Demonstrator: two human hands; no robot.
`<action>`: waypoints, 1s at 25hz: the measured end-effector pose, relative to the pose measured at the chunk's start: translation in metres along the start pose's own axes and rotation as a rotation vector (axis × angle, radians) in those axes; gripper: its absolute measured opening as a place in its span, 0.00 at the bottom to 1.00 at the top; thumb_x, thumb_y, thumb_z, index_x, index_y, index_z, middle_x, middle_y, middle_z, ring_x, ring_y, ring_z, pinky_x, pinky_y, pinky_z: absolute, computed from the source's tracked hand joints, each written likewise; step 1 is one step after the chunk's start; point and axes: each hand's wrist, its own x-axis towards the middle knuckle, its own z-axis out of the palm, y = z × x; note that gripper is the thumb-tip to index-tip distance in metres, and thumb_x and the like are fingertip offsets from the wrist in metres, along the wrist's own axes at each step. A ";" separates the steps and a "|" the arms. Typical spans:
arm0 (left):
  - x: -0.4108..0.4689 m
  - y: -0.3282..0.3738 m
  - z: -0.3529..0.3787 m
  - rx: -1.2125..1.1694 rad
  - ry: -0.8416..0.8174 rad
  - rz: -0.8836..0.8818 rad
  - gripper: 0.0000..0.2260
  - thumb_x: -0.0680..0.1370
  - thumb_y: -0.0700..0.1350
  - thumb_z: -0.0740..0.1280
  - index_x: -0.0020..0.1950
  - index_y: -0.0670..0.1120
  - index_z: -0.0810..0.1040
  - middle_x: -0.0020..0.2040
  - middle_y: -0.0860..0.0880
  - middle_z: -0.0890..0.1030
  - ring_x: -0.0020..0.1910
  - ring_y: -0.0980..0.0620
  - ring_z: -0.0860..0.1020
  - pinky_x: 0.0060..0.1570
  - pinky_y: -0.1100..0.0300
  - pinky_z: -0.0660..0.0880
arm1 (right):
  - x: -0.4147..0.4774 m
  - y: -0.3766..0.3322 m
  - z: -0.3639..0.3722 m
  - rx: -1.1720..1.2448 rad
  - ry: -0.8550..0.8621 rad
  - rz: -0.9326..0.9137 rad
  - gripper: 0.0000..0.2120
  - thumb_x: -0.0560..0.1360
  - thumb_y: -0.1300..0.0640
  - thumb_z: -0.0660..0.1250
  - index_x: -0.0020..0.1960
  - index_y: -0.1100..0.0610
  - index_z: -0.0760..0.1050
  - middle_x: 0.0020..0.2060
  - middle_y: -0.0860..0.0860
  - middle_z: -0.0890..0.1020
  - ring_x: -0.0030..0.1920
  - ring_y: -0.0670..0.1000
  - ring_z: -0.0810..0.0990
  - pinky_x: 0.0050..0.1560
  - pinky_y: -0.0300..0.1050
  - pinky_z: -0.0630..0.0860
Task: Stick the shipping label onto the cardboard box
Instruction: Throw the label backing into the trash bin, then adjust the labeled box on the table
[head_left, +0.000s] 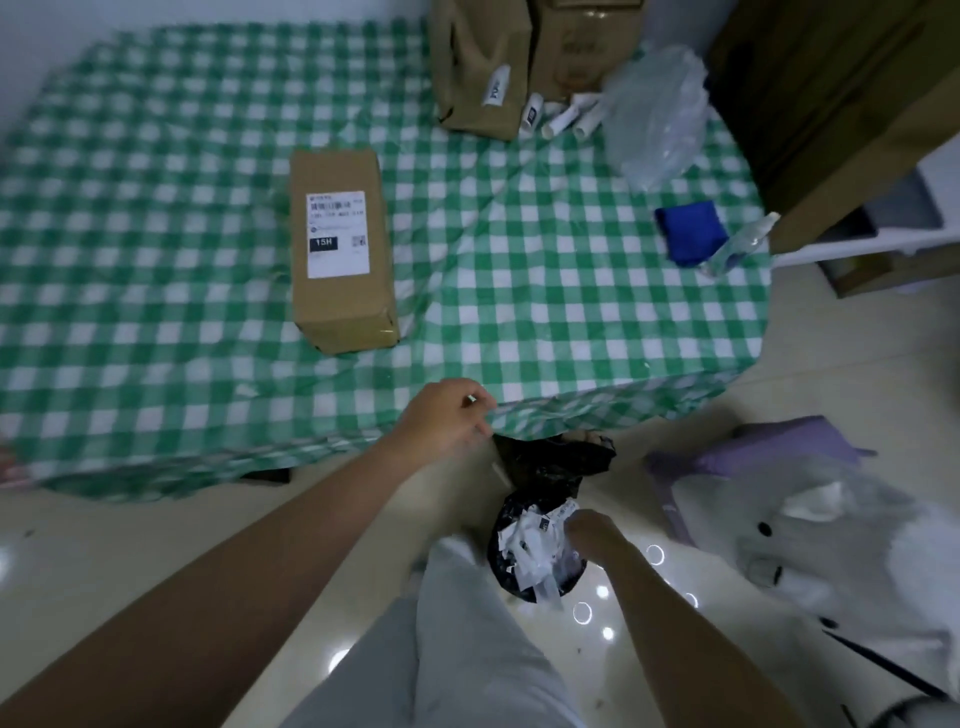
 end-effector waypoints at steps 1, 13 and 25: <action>-0.011 -0.003 -0.012 -0.022 0.017 -0.037 0.10 0.81 0.44 0.63 0.54 0.42 0.81 0.41 0.46 0.86 0.41 0.41 0.85 0.40 0.54 0.81 | -0.010 -0.005 -0.005 0.009 0.006 -0.019 0.17 0.79 0.58 0.56 0.62 0.65 0.75 0.61 0.62 0.79 0.63 0.62 0.75 0.62 0.52 0.73; -0.067 -0.026 -0.128 0.000 0.284 -0.077 0.09 0.81 0.45 0.62 0.53 0.44 0.81 0.42 0.47 0.85 0.35 0.49 0.83 0.36 0.58 0.77 | -0.059 -0.138 -0.069 0.105 0.205 -0.338 0.17 0.80 0.56 0.57 0.48 0.69 0.77 0.40 0.62 0.79 0.39 0.60 0.78 0.42 0.51 0.74; 0.016 -0.028 -0.223 -0.055 0.517 -0.264 0.13 0.77 0.45 0.65 0.59 0.42 0.76 0.46 0.44 0.80 0.43 0.44 0.78 0.50 0.51 0.77 | -0.022 -0.287 -0.152 0.295 0.249 -0.494 0.10 0.77 0.58 0.63 0.51 0.61 0.82 0.45 0.58 0.85 0.47 0.60 0.84 0.52 0.57 0.81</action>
